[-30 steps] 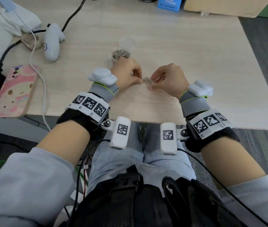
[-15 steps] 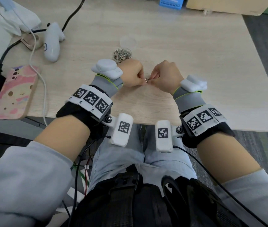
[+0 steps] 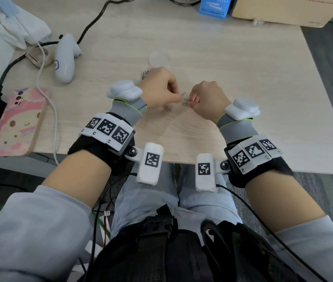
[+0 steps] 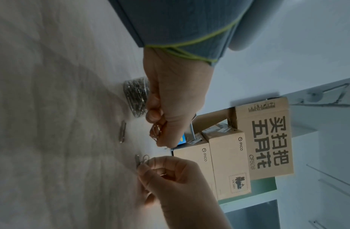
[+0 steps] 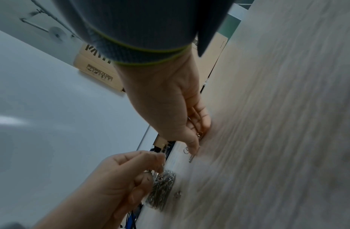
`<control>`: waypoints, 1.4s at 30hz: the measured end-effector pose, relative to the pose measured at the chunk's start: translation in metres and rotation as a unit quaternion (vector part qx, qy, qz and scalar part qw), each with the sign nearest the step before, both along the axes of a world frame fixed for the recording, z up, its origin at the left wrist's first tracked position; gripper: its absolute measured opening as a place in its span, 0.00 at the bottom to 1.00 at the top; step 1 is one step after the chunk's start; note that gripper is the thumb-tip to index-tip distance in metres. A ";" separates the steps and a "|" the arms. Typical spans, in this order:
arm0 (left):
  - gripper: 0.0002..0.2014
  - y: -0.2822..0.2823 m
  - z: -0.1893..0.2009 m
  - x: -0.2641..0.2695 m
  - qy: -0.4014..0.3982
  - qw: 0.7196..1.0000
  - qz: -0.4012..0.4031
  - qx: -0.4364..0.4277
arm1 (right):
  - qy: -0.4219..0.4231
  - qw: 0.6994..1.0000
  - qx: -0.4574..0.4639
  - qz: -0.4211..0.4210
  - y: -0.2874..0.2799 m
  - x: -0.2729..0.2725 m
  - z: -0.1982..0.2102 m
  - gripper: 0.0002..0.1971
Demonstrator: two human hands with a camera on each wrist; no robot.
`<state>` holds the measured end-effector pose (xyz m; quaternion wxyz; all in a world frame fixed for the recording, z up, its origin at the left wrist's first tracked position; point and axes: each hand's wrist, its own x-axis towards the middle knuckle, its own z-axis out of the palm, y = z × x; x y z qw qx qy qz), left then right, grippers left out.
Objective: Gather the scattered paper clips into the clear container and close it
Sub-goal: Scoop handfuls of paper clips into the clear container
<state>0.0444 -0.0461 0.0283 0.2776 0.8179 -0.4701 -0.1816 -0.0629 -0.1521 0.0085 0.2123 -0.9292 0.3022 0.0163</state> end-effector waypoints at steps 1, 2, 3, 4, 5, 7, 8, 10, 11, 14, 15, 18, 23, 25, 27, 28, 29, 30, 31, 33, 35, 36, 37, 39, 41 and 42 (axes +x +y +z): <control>0.02 0.000 0.003 0.002 0.001 1.000 0.007 -0.024 | 0.007 1.000 0.001 0.003 -0.001 0.001 0.000 0.06; 0.02 0.001 0.005 0.004 0.010 0.999 0.013 -0.046 | 0.016 1.000 0.002 0.006 -0.001 0.002 0.000 0.07; 0.01 0.002 0.009 0.008 0.021 0.997 0.021 -0.067 | 0.025 1.000 0.002 0.009 -0.002 0.003 0.000 0.07; 0.01 0.002 0.011 0.013 0.027 0.995 0.031 -0.085 | 0.035 0.999 0.000 0.014 -0.003 0.005 0.000 0.08; 0.01 0.004 0.012 0.017 0.028 0.994 0.045 -0.100 | 0.042 0.999 -0.002 0.019 -0.004 0.006 0.001 0.08; 0.04 0.006 0.009 0.031 0.031 0.989 0.088 -0.112 | 0.051 0.998 -0.004 0.031 -0.004 0.009 0.003 0.09; 0.05 0.007 0.006 0.038 0.034 0.987 0.112 -0.109 | 0.052 0.998 -0.004 0.036 -0.003 0.010 0.004 0.09; 0.05 0.008 0.000 0.047 0.040 0.984 0.147 -0.090 | 0.054 0.997 -0.003 0.047 -0.003 0.012 0.004 0.09; 0.04 0.009 -0.002 0.051 0.043 0.984 0.154 -0.079 | 0.054 0.997 0.001 0.049 -0.004 0.013 0.005 0.09; 0.04 0.010 -0.005 0.060 0.044 0.984 0.161 -0.057 | 0.046 0.998 0.031 0.043 -0.005 0.018 0.008 0.09; 0.04 0.010 -0.005 0.061 0.045 0.985 0.157 -0.051 | 0.037 0.998 0.042 0.040 -0.005 0.019 0.009 0.10; 0.06 0.014 -0.005 0.065 0.060 0.988 0.131 -0.056 | 0.007 0.997 0.070 0.039 -0.004 0.025 0.014 0.09; 0.06 0.022 -0.008 0.074 0.091 0.979 0.121 -0.139 | -0.120 0.976 0.181 -0.004 0.000 0.046 0.019 0.15; 0.09 0.026 -0.013 0.077 0.099 0.974 0.126 -0.159 | -0.160 0.966 0.203 -0.018 0.004 0.056 0.023 0.15; 0.08 0.030 -0.016 0.078 0.107 0.972 0.122 -0.167 | -0.172 0.965 0.199 -0.016 0.009 0.068 0.027 0.14; 0.07 0.031 -0.018 0.078 0.111 0.972 0.121 -0.170 | -0.169 0.967 0.191 -0.011 0.010 0.073 0.027 0.14; 0.05 0.033 -0.019 0.078 0.114 0.971 0.122 -0.173 | -0.165 0.970 0.179 -0.006 0.012 0.077 0.027 0.14; 0.03 0.033 -0.020 0.077 0.116 0.970 0.123 -0.173 | -0.162 0.973 0.164 -0.004 0.012 0.080 0.026 0.12; 0.02 0.033 -0.021 0.077 0.116 0.970 0.125 -0.171 | -0.163 0.975 0.152 -0.006 0.013 0.082 0.026 0.10; 0.03 0.034 -0.024 0.077 0.117 0.969 0.132 -0.171 | -0.173 0.973 0.154 -0.014 0.015 0.083 0.025 0.03; 0.03 0.034 -0.025 0.077 0.119 0.969 0.131 -0.173 | -0.188 0.969 0.157 -0.024 0.016 0.081 0.025 0.06; 0.03 0.034 -0.025 0.076 0.121 0.969 0.131 -0.174 | -0.196 0.967 0.157 -0.030 0.016 0.080 0.025 0.06; 0.03 0.033 -0.025 0.076 0.122 0.968 0.132 -0.175 | -0.207 0.965 0.155 -0.034 0.016 0.078 0.026 0.06; 0.03 0.033 -0.025 0.075 0.122 0.967 0.136 -0.178 | -0.230 0.961 0.149 -0.044 0.016 0.075 0.027 0.06; 0.02 0.033 -0.024 0.073 0.125 0.964 0.140 -0.188 | -0.252 0.954 0.151 -0.058 0.014 0.070 0.026 0.07; 0.03 0.034 -0.024 0.072 0.124 0.963 0.143 -0.194 | -0.262 0.951 0.152 -0.066 0.013 0.067 0.025 0.08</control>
